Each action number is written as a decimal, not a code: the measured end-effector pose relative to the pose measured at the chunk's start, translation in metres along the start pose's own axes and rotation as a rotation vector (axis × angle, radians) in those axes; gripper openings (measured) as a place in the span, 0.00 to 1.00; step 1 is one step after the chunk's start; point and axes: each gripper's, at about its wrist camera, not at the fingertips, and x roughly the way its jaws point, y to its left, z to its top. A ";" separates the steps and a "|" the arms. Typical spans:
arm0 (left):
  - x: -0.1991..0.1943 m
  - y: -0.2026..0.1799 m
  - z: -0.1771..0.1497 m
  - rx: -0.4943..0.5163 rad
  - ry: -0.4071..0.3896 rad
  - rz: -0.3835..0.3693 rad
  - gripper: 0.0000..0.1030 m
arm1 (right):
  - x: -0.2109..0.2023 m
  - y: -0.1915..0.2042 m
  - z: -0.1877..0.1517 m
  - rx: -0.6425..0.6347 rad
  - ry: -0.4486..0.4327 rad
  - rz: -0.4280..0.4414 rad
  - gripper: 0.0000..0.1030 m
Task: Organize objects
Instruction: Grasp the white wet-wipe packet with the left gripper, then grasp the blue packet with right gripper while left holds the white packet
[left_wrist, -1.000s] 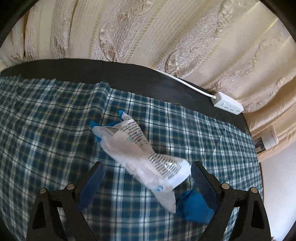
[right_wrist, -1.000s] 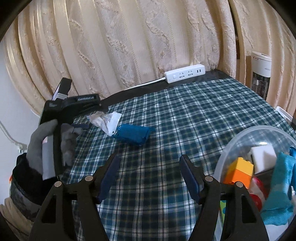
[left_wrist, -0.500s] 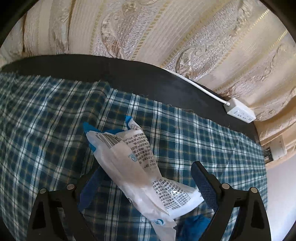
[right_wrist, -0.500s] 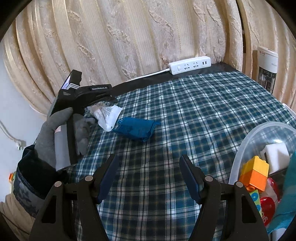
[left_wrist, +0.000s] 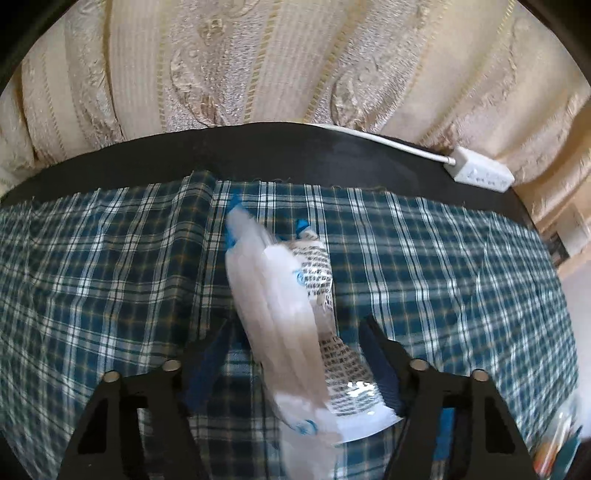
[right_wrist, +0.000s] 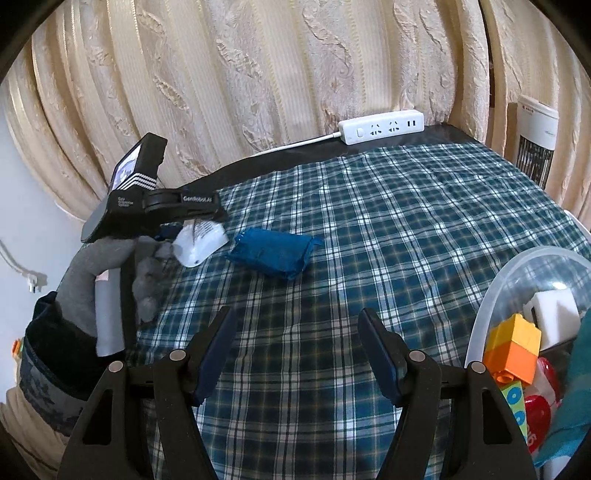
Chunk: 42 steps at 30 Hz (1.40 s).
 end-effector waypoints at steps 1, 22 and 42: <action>-0.001 0.000 -0.002 0.014 0.003 -0.001 0.61 | 0.000 0.001 0.001 -0.006 0.001 -0.003 0.67; -0.033 0.005 -0.012 0.090 -0.059 -0.062 0.48 | 0.060 0.026 0.041 -0.026 0.079 0.006 0.67; -0.017 0.012 -0.011 0.076 -0.012 -0.038 0.48 | 0.125 0.042 0.067 -0.054 0.203 0.054 0.67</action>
